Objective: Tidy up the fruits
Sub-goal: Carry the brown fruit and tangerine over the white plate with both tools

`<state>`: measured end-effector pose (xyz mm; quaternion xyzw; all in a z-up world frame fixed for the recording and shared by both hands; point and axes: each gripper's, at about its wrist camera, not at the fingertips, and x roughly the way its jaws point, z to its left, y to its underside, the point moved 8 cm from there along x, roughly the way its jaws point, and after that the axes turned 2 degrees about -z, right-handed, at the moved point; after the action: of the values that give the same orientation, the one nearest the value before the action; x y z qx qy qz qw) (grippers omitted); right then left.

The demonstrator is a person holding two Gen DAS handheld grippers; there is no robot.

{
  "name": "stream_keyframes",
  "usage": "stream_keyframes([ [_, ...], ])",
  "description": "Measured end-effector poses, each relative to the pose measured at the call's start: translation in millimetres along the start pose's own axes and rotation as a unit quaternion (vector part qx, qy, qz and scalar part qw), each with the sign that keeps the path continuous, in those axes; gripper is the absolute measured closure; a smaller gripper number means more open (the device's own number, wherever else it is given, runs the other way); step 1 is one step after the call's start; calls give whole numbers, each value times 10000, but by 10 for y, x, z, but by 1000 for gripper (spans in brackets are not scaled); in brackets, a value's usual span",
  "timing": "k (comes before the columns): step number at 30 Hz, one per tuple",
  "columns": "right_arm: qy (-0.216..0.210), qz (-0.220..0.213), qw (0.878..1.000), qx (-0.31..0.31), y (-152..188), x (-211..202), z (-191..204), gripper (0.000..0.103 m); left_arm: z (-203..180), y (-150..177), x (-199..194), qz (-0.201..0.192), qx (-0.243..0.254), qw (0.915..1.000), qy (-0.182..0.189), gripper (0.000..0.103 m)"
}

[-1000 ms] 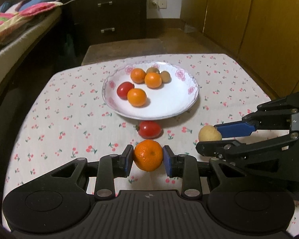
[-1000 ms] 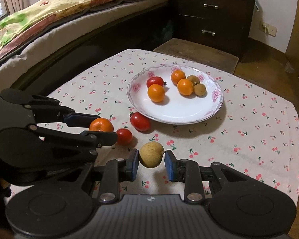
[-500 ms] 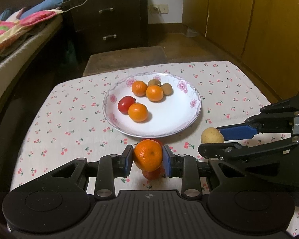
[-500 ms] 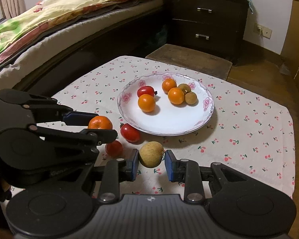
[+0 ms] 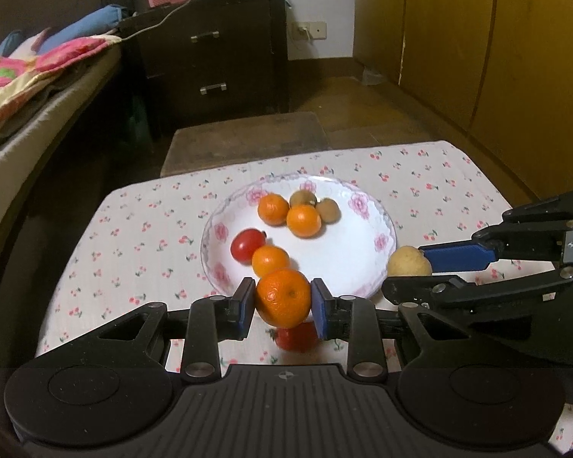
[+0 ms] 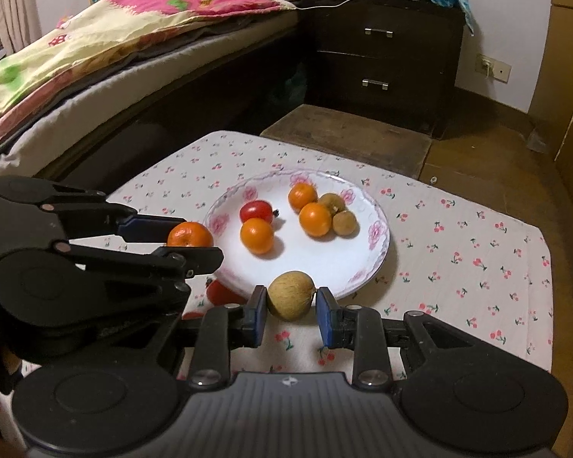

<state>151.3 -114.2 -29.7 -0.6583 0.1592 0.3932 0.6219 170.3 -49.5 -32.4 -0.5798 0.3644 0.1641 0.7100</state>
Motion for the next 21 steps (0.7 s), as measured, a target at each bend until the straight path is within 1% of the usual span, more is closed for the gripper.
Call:
stream_keyframes([
  [10,-26,-39,9998,172,-146,148,-133,73,56,-163,163,-3,-29,10000,-80,65],
  [21,-32,33,9997,238,-186,342,-223,73,93,-198,346,102,-51,9999,-118,65],
])
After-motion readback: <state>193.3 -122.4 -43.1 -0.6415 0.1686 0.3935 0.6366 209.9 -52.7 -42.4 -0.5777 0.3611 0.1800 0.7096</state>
